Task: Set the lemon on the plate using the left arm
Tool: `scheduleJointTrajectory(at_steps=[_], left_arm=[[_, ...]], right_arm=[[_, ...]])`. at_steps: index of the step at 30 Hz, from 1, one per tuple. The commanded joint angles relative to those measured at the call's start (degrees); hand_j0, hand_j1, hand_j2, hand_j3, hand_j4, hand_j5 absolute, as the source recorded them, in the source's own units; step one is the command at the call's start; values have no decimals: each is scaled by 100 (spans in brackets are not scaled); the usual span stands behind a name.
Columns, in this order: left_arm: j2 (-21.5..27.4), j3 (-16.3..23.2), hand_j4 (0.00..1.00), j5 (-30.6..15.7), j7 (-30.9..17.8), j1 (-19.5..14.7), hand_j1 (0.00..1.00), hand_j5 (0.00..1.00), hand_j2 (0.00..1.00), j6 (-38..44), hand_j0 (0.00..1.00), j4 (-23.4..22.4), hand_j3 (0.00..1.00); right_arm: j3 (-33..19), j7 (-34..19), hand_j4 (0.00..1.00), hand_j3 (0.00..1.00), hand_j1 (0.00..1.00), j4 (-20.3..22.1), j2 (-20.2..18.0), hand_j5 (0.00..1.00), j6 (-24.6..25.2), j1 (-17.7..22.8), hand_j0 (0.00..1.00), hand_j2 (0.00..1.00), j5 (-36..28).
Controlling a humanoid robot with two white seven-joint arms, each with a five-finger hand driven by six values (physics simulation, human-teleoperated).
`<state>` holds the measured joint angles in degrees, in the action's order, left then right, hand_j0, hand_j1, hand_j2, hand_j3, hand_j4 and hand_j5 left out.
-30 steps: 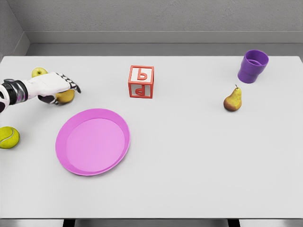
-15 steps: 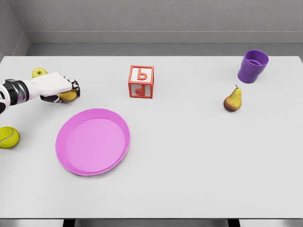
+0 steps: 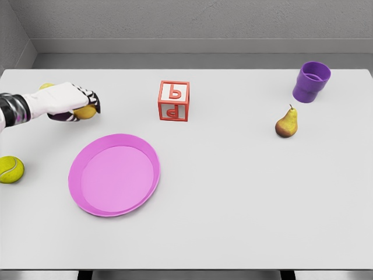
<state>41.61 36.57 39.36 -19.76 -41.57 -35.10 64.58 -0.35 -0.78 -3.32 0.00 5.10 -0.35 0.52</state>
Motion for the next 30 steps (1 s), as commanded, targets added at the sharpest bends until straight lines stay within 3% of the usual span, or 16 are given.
scheduleJointTrajectory(at_steps=[1, 23, 30], left_arm=[[119, -1, 56, -131, -1, 0, 56, 56, 56, 10, 56, 160, 56], [744, -28, 56, -834, -37, 352, 56, 56, 56, 10, 56, 1382, 56], [911, -63, 56, -1080, -54, 589, 56, 56, 56, 10, 56, 1988, 56]], right_arm=[[0, -1, 100, 100, 100, -2, 0, 100, 0, 0, 100, 100, 1], [0, -1, 100, 100, 100, -2, 0, 100, 0, 0, 100, 100, 1], [9, -1, 100, 100, 100, -2, 0, 100, 0, 0, 100, 100, 1]])
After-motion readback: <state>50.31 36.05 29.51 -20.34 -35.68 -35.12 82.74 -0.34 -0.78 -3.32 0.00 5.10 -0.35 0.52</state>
